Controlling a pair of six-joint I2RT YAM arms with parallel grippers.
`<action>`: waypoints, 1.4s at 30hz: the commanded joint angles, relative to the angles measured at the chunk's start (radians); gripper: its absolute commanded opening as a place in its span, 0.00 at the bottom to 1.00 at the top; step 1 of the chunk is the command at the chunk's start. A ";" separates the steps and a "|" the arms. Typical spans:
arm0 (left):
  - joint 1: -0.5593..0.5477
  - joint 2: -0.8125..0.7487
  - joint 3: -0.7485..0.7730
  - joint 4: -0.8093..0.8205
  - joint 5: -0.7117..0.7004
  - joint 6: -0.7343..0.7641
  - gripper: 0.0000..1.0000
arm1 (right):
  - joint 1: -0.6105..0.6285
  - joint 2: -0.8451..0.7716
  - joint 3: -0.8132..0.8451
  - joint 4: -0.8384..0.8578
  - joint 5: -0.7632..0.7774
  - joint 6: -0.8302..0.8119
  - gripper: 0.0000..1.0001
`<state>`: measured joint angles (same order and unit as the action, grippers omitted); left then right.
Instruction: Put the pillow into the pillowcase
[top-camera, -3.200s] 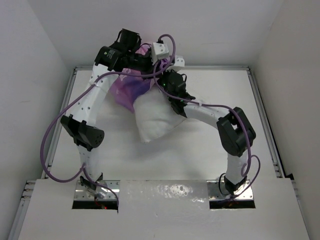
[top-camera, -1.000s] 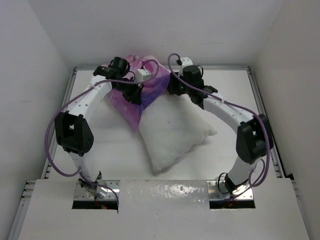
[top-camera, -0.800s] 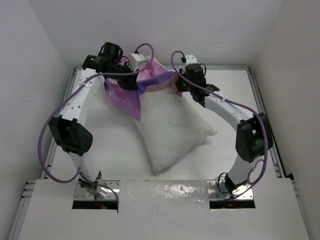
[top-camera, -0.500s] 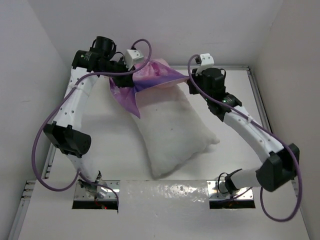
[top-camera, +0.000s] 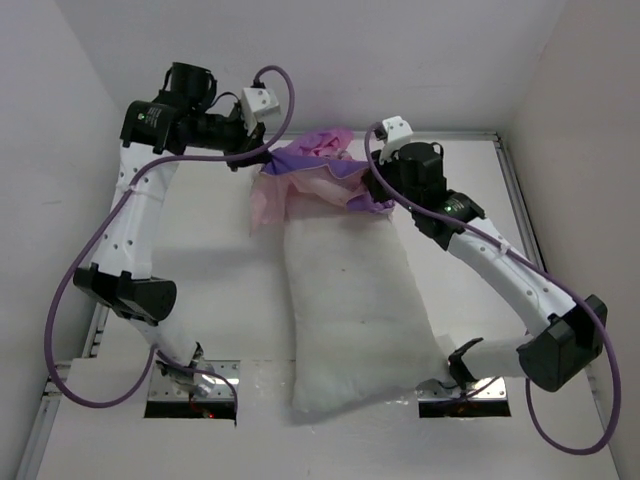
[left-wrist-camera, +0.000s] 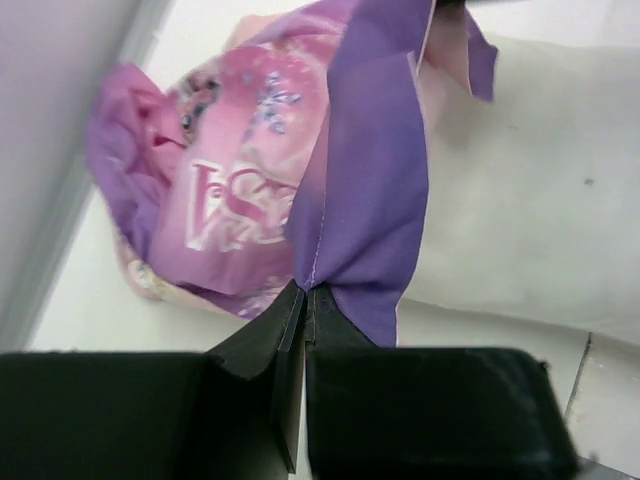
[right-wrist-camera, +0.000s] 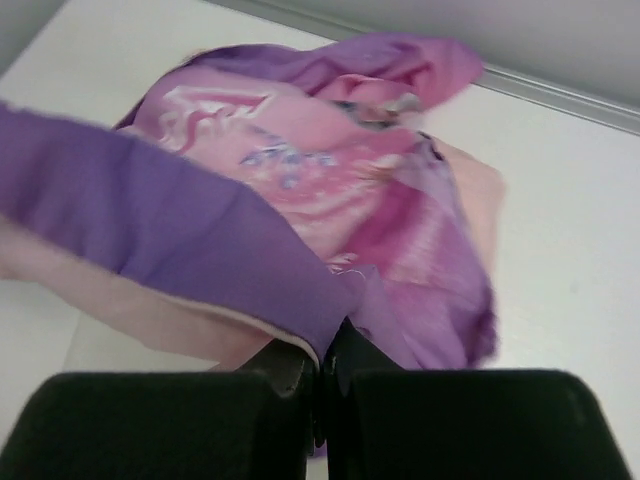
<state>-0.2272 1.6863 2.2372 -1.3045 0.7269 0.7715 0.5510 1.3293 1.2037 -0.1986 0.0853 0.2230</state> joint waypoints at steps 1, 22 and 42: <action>0.008 0.000 -0.114 0.088 0.023 0.008 0.00 | -0.074 -0.007 0.023 0.001 0.108 0.077 0.00; 0.003 0.139 -0.326 0.379 0.072 -0.179 0.86 | -0.226 0.385 0.495 -0.330 0.045 0.154 0.99; -0.189 0.288 -0.320 0.491 0.150 -0.248 0.60 | -0.020 -0.022 -0.432 0.149 -0.243 0.305 0.97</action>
<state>-0.4236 2.0029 1.9034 -0.8585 0.8352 0.5343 0.5247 1.2804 0.7864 -0.2104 -0.0952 0.4511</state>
